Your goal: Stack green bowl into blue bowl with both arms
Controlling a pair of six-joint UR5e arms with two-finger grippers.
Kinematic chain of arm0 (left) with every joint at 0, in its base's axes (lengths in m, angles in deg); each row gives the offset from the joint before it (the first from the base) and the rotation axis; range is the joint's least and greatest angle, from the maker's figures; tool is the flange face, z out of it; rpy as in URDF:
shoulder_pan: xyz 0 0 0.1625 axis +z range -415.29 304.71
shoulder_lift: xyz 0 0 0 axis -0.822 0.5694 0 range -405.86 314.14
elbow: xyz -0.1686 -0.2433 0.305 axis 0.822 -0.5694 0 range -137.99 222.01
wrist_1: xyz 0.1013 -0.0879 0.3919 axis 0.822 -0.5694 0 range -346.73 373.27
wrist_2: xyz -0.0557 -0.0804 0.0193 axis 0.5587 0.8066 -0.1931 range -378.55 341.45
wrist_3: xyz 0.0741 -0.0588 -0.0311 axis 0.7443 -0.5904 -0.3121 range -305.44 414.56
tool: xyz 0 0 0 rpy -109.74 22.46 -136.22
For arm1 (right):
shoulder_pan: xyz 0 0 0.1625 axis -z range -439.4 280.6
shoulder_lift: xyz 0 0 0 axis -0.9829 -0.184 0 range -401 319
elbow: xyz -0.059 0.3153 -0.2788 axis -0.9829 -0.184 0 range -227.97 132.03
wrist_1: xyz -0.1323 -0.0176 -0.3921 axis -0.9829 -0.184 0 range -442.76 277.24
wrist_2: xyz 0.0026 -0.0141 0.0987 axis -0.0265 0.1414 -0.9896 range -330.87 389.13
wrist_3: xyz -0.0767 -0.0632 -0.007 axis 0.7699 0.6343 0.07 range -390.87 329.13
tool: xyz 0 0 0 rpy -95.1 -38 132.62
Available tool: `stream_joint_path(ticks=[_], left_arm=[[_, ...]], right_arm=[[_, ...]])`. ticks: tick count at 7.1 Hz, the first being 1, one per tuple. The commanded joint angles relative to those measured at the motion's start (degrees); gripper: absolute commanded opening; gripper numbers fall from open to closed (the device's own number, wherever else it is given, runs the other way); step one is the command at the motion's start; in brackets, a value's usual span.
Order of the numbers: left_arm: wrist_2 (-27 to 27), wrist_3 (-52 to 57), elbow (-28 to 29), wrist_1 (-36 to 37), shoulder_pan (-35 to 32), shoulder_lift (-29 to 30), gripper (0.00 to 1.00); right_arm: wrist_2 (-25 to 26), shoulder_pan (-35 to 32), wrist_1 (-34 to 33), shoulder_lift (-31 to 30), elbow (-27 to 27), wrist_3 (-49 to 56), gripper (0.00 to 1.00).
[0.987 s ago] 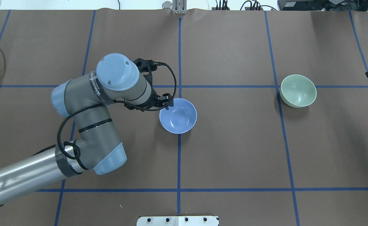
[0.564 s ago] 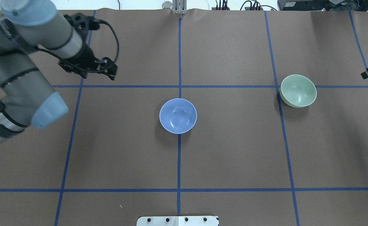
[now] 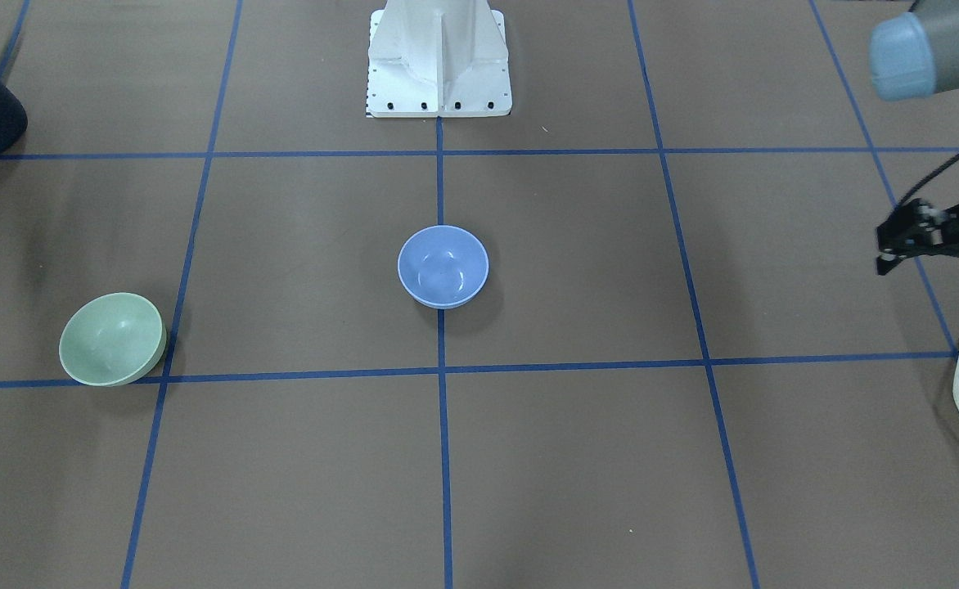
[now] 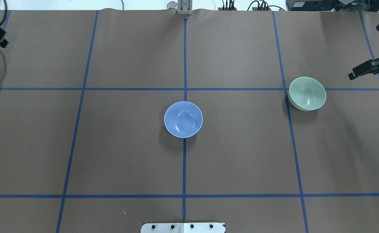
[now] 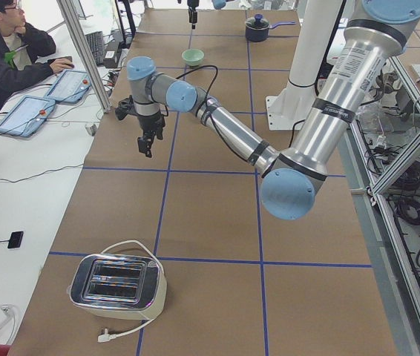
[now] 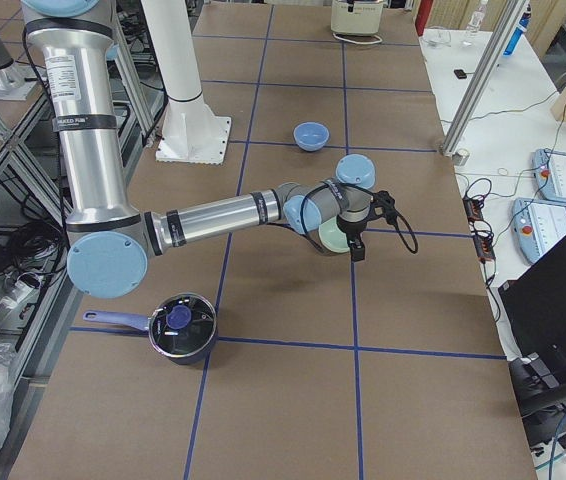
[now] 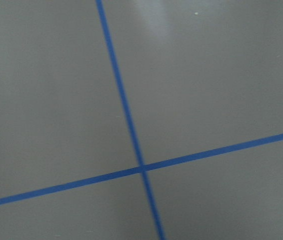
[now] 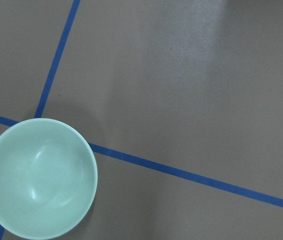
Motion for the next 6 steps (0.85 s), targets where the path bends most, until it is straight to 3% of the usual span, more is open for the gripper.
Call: stream_joint_path(ticks=[1,2,3,4,5,6], left_arm=[[-0.3,28.3,8.2,4.3,-13.9,-5.0,0.98],[-0.4,41.9,16.5,4.0,-18.8,-5.2,0.98],[1.6,37.7,20.0,1.6,-23.0,-5.8,0.98],[2.3,28.1,16.0,0.8,-23.6,-10.2,0.98],[2.6,21.8,9.2,-5.9,-23.5,-19.0,0.98],[3.9,14.2,8.8,-14.6,-23.3,-22.6,0.98]], right_arm=[[1.6,2.6,1.1,1.0,1.3,-5.2,1.00],[1.7,3.1,1.1,1.0,1.4,-5.4,1.00],[1.6,3.4,1.1,1.0,1.4,-5.3,1.00],[1.4,3.5,1.1,1.0,1.4,-5.2,1.00],[1.4,3.5,1.1,0.5,1.3,-4.6,1.00],[1.5,3.5,1.1,0.2,0.9,-4.5,1.00]])
